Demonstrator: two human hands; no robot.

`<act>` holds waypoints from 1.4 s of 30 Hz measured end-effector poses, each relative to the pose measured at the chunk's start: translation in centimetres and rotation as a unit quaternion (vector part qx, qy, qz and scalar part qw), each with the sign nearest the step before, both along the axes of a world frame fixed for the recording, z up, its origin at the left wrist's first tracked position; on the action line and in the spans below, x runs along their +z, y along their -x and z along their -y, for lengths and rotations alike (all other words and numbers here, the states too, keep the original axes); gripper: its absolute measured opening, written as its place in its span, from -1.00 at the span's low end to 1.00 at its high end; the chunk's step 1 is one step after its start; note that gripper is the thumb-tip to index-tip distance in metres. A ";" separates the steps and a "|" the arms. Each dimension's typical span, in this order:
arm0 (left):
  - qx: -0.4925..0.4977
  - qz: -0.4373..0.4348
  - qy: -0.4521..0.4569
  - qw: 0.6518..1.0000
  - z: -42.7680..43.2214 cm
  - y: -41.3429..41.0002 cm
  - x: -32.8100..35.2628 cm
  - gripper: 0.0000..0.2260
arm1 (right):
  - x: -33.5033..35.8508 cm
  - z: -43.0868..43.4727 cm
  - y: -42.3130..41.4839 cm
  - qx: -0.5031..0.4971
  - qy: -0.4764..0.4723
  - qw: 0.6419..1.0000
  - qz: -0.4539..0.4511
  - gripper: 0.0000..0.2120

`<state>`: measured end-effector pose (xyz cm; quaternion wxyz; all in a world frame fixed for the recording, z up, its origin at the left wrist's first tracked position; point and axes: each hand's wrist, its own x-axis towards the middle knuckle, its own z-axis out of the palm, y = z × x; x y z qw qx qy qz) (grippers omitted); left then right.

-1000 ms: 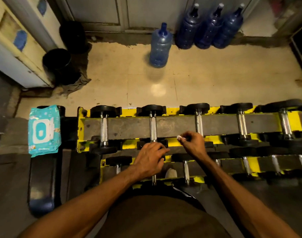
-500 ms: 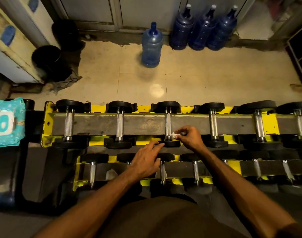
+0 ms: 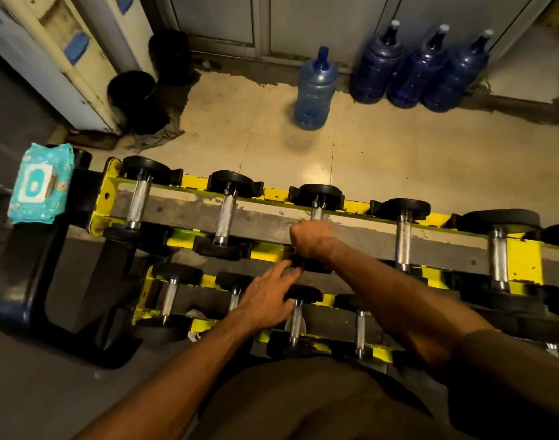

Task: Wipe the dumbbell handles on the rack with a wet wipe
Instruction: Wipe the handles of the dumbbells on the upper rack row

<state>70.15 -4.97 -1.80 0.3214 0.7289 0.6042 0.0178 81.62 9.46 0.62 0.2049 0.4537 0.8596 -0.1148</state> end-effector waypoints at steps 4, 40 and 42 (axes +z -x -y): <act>-0.022 -0.018 0.008 1.000 -0.1 0.4 0.3 -0.28 | 1.0 -0.8 -0.3 0.022 0.039 0.999 -0.017 -0.88; 0.011 0.058 -0.061 0.996 -2.7 0.5 0.2 -0.48 | -3.7 1.6 -8.3 -0.443 0.220 0.776 -0.391 -0.78; 0.019 0.055 -0.063 0.996 -2.7 0.3 0.1 -0.48 | -4.1 2.4 -8.1 -0.406 0.178 0.817 -0.368 -0.89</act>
